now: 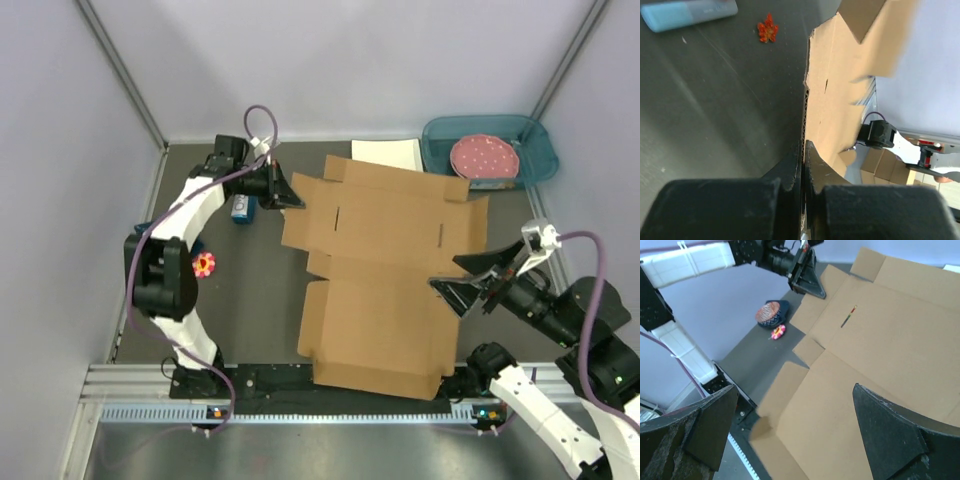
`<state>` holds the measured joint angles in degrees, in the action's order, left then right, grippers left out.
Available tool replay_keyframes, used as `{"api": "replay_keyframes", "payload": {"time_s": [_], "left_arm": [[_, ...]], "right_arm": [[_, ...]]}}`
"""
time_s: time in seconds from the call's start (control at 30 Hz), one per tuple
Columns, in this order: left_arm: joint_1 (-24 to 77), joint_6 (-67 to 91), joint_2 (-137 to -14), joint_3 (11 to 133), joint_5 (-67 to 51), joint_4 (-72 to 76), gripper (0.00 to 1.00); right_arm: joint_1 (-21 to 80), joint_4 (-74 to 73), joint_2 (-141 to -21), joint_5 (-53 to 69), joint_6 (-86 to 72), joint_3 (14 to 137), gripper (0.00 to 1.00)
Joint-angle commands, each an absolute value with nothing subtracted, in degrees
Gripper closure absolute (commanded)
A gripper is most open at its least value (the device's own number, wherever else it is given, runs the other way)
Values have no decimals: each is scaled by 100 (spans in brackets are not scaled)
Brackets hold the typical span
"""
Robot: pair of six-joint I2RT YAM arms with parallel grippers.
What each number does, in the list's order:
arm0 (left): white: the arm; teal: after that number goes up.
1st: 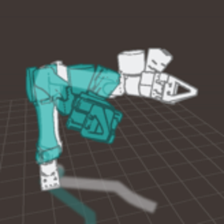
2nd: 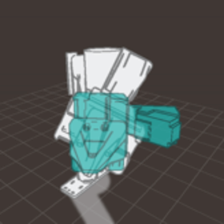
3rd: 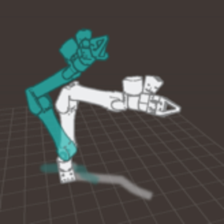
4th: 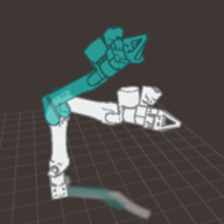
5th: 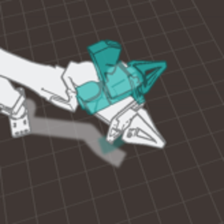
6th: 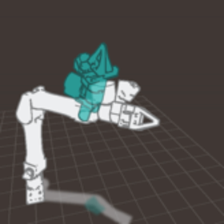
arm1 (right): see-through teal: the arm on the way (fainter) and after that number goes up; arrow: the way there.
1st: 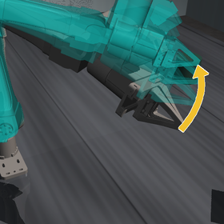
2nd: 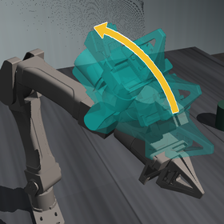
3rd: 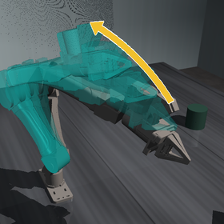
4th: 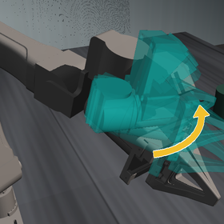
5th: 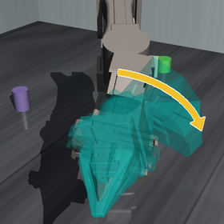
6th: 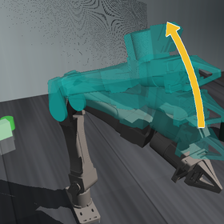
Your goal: Fold the paper box
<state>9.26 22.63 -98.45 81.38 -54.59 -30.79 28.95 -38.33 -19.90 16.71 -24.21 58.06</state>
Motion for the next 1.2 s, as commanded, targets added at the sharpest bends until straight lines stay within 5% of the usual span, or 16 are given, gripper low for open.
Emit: {"api": "replay_keyframes", "payload": {"time_s": [0.0, 0.53, 0.57, 0.7, 0.83, 1.17], "left_arm": [[879, 1820, -10281, 9061, -5651, -3085, 100], [1125, 441, -11593, 9607, -4679, -4007, 96], [1160, 413, -11610, 9606, -4484, -4069, 83], [1160, 439, -11295, 9458, -3843, -4149, 57], [1143, 868, -10417, 8826, -2763, -3588, 39], [1650, 2574, -7081, 5532, -1364, -1848, 30]], "right_arm": [[2856, -3806, -1986, 1442, -2320, 5590, 1], [2856, -3735, -2233, 1309, -2303, 5098, 1], [2856, -3735, -2232, 1301, -2303, 5072, 1], [2856, -3718, -2267, 1301, -2285, 5036, 1], [2856, -3657, -2329, 1353, -2294, 4992, 1], [2856, -3332, -2312, 1494, -2443, 4606, 1]]}}
